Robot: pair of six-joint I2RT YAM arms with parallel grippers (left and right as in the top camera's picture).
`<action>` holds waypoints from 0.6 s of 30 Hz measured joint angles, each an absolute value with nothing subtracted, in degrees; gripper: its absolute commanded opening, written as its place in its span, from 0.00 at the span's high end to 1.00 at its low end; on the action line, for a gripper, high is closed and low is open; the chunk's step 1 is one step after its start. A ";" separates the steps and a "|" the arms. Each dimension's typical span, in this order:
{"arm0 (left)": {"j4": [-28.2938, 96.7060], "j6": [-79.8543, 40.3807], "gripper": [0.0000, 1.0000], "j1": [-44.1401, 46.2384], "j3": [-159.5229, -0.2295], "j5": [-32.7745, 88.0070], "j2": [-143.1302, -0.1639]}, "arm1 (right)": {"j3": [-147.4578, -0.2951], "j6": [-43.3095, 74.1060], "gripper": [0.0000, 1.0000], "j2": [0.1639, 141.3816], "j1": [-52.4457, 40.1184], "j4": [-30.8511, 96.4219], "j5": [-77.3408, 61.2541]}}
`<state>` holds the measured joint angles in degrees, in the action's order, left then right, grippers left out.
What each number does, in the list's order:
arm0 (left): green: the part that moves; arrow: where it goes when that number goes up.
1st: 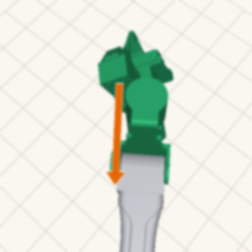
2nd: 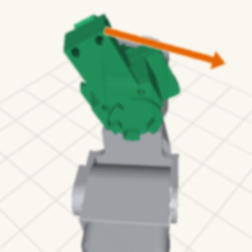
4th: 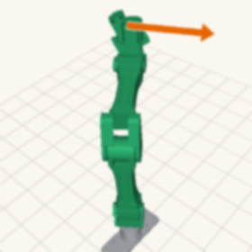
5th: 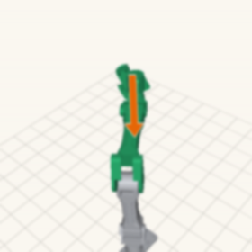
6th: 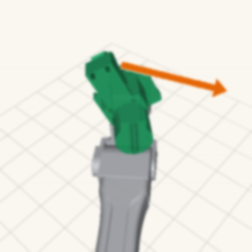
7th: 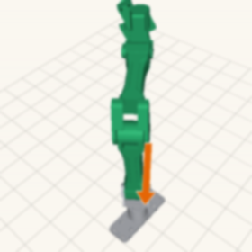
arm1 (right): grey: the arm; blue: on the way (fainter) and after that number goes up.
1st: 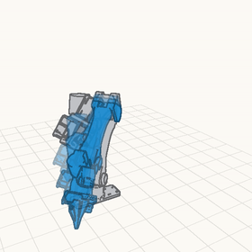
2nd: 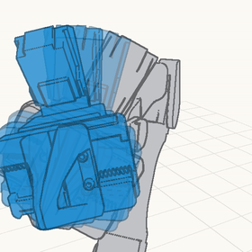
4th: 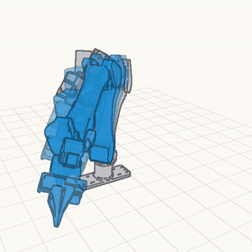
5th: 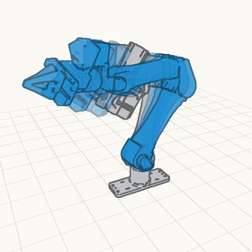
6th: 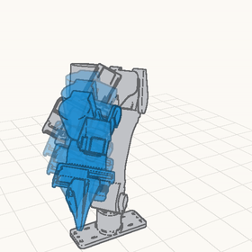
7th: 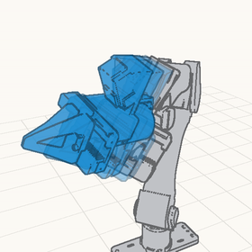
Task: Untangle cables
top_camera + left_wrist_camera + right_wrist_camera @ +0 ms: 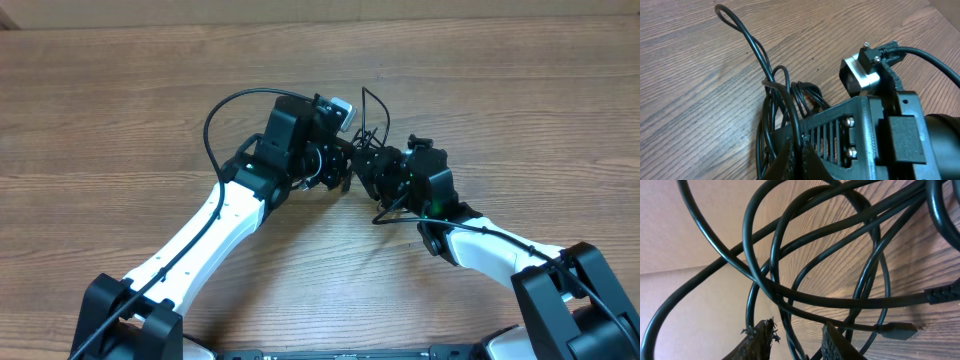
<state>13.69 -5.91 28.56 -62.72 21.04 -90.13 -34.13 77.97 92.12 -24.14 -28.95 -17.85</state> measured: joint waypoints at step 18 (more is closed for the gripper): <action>13.26 -6.07 0.96 29.93 -62.72 21.04 -90.13 | -34.13 78.04 0.69 92.12 -24.12 -33.39 -20.88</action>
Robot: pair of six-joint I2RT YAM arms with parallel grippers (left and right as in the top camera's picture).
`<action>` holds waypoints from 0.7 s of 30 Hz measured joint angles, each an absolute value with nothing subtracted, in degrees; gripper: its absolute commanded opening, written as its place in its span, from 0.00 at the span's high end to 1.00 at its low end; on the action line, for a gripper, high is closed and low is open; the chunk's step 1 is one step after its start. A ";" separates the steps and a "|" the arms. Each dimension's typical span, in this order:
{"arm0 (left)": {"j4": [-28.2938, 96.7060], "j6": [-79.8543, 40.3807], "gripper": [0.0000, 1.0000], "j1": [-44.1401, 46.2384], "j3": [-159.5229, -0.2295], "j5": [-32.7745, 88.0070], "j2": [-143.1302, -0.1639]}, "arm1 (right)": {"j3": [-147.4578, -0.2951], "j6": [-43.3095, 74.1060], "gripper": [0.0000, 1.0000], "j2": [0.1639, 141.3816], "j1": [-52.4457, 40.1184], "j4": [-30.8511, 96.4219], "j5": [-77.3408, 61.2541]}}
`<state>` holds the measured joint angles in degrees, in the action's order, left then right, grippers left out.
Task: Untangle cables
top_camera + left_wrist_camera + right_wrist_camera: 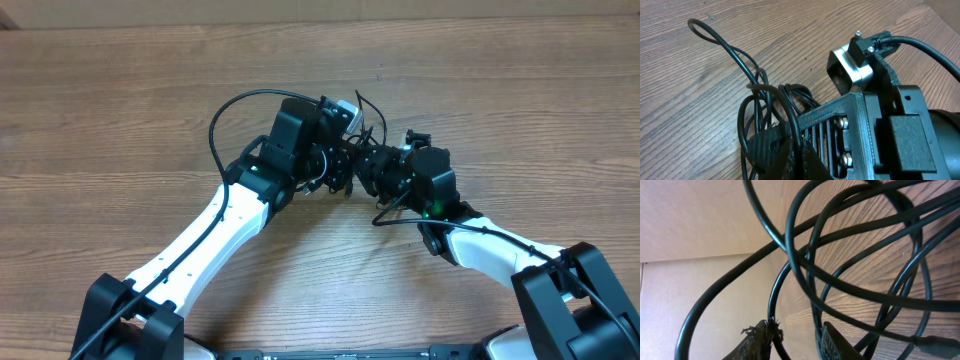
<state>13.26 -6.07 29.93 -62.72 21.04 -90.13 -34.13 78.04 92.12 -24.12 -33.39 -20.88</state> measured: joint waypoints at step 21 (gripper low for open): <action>12.16 -6.09 0.96 30.02 -62.72 21.82 -90.13 | -34.13 78.00 0.68 92.12 -24.14 -29.08 -18.94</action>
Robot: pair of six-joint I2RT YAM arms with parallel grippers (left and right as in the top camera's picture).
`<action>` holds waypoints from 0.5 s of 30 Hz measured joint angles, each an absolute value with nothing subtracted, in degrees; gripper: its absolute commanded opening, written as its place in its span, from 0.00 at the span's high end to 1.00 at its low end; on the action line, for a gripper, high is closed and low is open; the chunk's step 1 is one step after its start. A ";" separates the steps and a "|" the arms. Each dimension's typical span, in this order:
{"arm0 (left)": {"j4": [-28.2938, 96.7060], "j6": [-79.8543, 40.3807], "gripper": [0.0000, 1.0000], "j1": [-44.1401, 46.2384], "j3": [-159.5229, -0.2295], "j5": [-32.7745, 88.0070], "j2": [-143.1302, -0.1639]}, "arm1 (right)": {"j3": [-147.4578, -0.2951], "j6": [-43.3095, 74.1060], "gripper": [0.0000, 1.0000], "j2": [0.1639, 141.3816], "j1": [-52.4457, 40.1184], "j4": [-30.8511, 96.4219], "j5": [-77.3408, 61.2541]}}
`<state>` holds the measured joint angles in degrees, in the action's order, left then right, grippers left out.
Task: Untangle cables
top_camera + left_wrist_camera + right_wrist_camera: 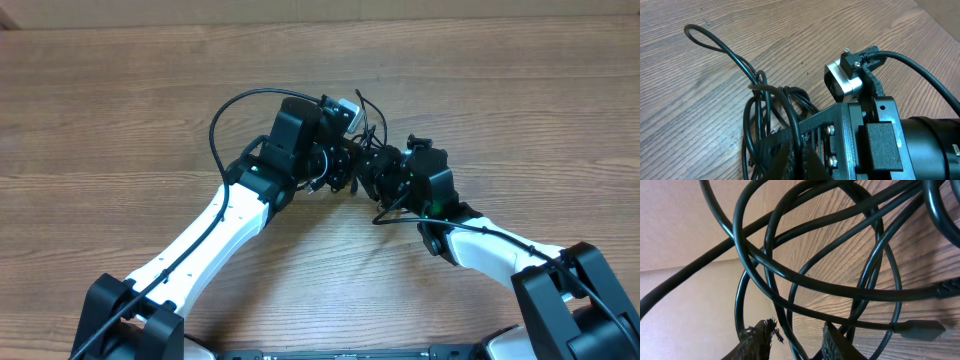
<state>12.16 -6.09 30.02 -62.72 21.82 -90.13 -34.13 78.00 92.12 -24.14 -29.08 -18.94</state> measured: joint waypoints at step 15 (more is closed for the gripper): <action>12.01 -6.09 0.95 30.02 -62.72 22.52 -90.13 | -34.13 78.19 0.96 92.12 -24.14 -31.07 -15.22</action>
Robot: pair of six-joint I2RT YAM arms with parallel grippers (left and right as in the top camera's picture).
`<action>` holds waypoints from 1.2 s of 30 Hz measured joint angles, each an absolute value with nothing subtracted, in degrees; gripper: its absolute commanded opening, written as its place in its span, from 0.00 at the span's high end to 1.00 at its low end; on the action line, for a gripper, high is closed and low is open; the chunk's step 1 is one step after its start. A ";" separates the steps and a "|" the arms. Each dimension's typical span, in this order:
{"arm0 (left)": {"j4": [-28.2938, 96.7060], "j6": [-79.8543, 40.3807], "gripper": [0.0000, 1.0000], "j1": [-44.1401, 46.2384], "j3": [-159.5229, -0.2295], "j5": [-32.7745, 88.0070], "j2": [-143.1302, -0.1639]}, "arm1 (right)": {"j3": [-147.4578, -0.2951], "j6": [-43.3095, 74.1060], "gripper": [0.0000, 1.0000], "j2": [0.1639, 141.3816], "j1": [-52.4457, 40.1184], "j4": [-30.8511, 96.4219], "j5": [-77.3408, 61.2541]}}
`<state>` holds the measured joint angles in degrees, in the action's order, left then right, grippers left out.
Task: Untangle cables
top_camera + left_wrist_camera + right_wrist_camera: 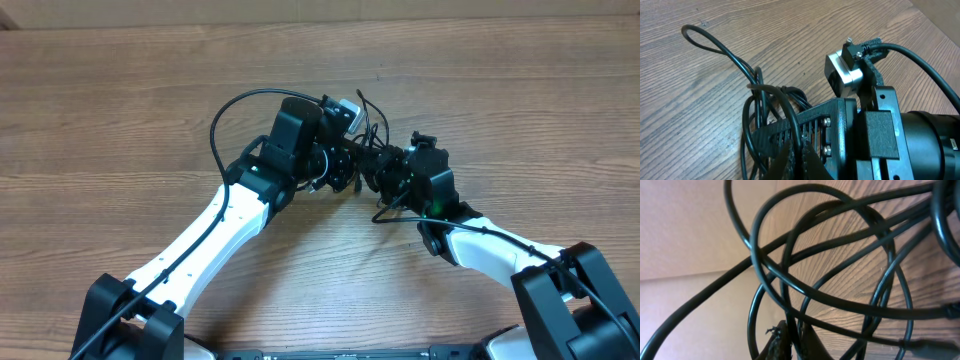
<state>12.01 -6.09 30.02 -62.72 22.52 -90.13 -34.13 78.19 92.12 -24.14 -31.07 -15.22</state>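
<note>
A tangle of black cables lies mid-table between my two grippers, partly hidden under them. In the left wrist view the coils rise beside the fingers, and one narrow loop reaches out over the wood. My left gripper is shut on one strand of the tangle. The right wrist view is filled by crossing cable loops, and my right gripper is shut on a thin strand there. In the overhead view the left gripper and right gripper almost touch.
The wooden table spreads out on every side. A tan wall runs along the far edge. The left arm's own lead arcs out to its left. The right wrist's camera block stands close in front of the left gripper.
My right gripper's fingers stood apart with strands between them; now they are shut on one strand. The left gripper stays shut on its strand, and both arms have barely shifted.
At the oldest moment my left gripper was shut on a strand, and my right gripper was open against the tangle. The tangle then sat slightly shifted between them, with the right gripper open twice more. Now both grippers hold strands.
</note>
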 measured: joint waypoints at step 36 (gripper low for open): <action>19.22 -6.02 0.96 26.63 -62.72 14.22 -90.13 | -34.13 78.15 0.96 92.12 -10.94 -30.87 -36.34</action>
